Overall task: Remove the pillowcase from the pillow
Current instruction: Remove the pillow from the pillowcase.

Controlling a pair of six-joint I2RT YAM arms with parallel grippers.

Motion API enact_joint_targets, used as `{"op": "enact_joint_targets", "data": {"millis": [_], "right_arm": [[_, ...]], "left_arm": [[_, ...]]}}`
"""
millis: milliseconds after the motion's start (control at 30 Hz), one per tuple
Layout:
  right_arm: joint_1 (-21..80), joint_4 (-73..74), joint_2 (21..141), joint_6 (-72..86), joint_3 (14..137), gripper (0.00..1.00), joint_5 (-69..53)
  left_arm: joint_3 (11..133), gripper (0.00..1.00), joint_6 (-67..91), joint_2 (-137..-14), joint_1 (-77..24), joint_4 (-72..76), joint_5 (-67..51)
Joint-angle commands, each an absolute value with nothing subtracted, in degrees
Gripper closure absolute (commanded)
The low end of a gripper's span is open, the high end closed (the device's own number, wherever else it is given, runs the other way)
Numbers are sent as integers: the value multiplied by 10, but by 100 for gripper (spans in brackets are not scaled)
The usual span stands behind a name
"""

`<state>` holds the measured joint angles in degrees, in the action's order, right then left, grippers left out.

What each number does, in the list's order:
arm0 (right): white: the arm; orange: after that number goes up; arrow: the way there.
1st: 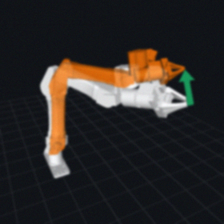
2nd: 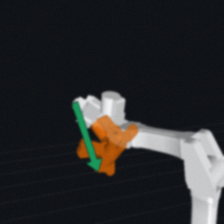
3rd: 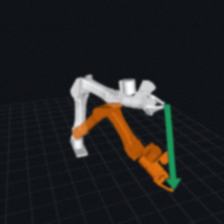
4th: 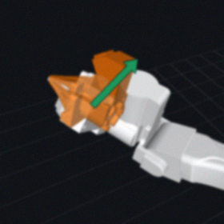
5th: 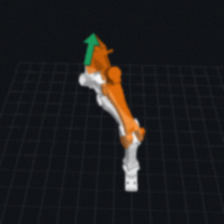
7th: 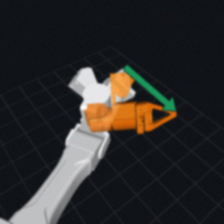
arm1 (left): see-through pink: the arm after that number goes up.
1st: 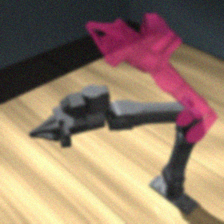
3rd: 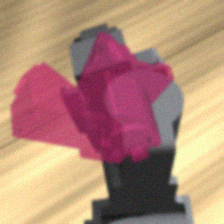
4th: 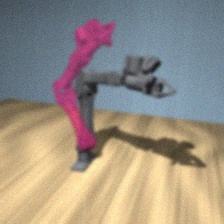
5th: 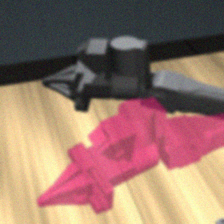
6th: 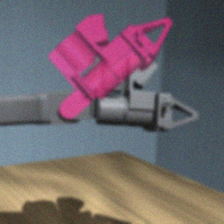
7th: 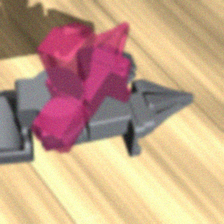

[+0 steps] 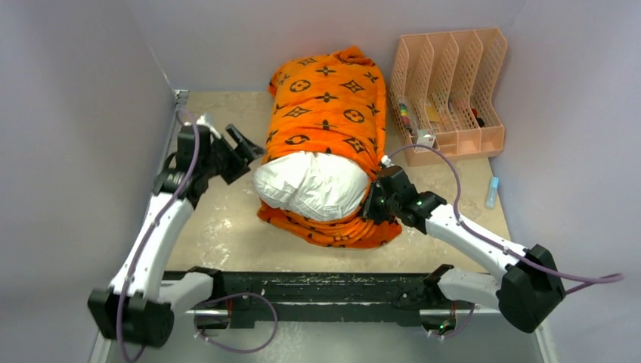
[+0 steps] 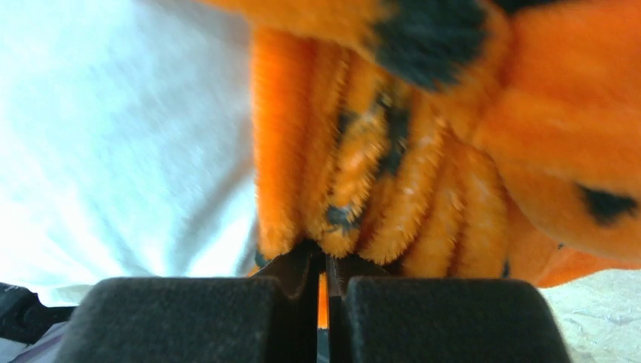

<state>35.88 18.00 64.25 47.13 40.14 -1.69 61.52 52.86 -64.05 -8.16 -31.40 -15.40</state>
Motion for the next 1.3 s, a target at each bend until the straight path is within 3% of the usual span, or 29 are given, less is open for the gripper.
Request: {"op": "enact_joint_targets", "data": {"millis": [0, 133, 300, 500, 800, 1067, 1200, 1267], "right_arm": [[356, 171, 673, 435, 447, 100, -33], [356, 163, 688, 432, 453, 100, -40], [356, 149, 704, 433, 456, 100, -55], [356, 139, 716, 434, 456, 100, -64], [356, 130, 728, 436, 458, 100, -58], [356, 121, 768, 432, 470, 100, -65], [356, 118, 777, 434, 476, 100, -67], [356, 120, 779, 433, 478, 100, -65]], "left_arm": [[560, 24, 500, -522, -84, -372, -37], [560, 22, 499, -444, -84, -467, 36], [512, 20, 539, -369, -84, -454, -41], [445, 19, 620, -259, -84, -431, -55], [418, 18, 604, -313, -84, -369, -142], [460, 16, 543, -374, -125, -372, -121], [464, 16, 556, -429, -223, -304, -77], [488, 15, 552, -490, -363, -292, 6]]}}
